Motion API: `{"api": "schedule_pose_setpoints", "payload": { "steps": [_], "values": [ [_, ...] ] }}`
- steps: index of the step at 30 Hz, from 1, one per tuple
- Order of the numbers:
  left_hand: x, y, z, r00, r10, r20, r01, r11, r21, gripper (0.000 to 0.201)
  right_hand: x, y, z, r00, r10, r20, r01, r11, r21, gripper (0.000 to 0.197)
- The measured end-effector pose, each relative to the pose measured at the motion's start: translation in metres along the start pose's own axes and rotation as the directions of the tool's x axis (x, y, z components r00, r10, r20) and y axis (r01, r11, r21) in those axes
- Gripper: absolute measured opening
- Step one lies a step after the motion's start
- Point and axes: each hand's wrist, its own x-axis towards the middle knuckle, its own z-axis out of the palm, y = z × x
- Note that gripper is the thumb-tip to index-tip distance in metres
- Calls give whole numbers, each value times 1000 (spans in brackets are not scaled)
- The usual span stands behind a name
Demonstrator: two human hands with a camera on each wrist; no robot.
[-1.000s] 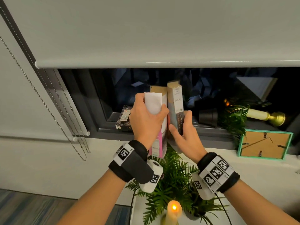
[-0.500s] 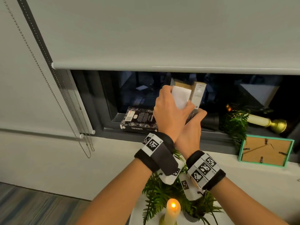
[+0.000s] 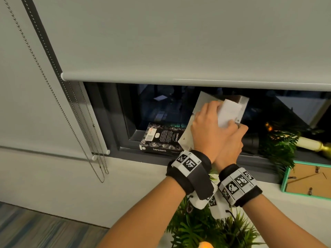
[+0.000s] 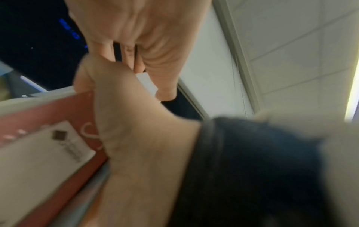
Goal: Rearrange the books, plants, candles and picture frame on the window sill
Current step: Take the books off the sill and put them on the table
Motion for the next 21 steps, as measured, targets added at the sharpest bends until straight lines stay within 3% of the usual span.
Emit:
{"api": "schedule_pose_setpoints", "payload": {
  "steps": [4, 6, 8, 10, 13, 16, 21],
  "values": [
    [9, -31, -5, 992, -34, 123, 60, 976, -209, 38, 7, 2, 1, 997, -76, -16, 76, 997, -18, 50],
    [11, -56, -11, 974, -100, 205, 143, 967, -210, 27, 12, 2, -1, 993, -115, 17, 116, 992, -51, 66],
    [10, -91, -13, 959, -146, 243, 170, 982, -79, 21, 17, 5, -1, 989, -141, 44, 144, 986, -89, 73],
    [7, -129, -14, 929, -203, 310, 161, 974, 157, 27, 21, 9, -1, 987, -154, 53, 159, 981, -109, 74],
    [-4, -171, -14, 833, -287, 473, 34, 880, 474, 46, 25, 14, -2, 985, -162, 63, 168, 978, -123, 74],
    [-15, -188, -11, 799, -275, 535, -72, 840, 538, 53, 28, 17, -4, 985, -156, 68, 163, 980, -116, 72],
    [-20, -193, -11, 830, -248, 500, -85, 829, 552, 49, 23, 22, -20, 979, -176, 103, 186, 978, -97, 70]
  ]
}}
